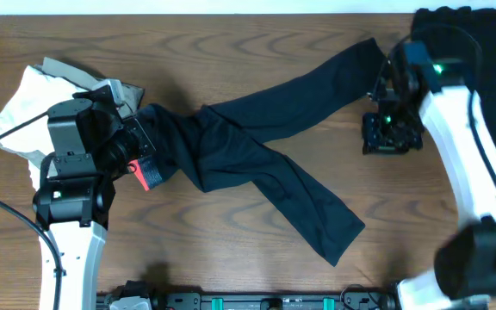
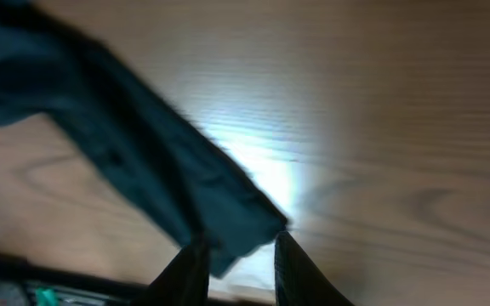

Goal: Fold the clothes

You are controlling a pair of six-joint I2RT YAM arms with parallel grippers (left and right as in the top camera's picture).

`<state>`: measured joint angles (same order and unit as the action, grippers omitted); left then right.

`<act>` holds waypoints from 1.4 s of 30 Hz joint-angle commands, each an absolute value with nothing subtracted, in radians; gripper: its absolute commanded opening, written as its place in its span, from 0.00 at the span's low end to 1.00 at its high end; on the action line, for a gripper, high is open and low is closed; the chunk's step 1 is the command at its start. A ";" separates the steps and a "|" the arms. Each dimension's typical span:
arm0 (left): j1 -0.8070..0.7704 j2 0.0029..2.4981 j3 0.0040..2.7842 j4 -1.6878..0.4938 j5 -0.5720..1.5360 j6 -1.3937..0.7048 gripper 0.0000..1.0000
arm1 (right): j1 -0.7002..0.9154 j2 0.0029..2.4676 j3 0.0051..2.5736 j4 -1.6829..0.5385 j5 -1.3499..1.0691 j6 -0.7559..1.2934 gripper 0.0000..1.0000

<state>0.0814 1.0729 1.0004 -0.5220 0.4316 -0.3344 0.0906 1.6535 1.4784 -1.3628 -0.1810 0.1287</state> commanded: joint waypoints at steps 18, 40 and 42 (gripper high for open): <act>0.082 1.077 1.014 -0.523 0.403 -0.303 0.06 | 0.175 1.427 0.770 -1.024 -0.328 0.488 0.52; 0.082 1.077 1.014 -0.532 0.403 -0.303 0.06 | 0.176 1.427 0.572 -0.755 -0.188 0.669 0.48; 0.082 1.077 1.014 -0.538 0.403 -0.303 0.06 | 0.176 1.427 0.572 -0.745 -0.188 0.669 0.33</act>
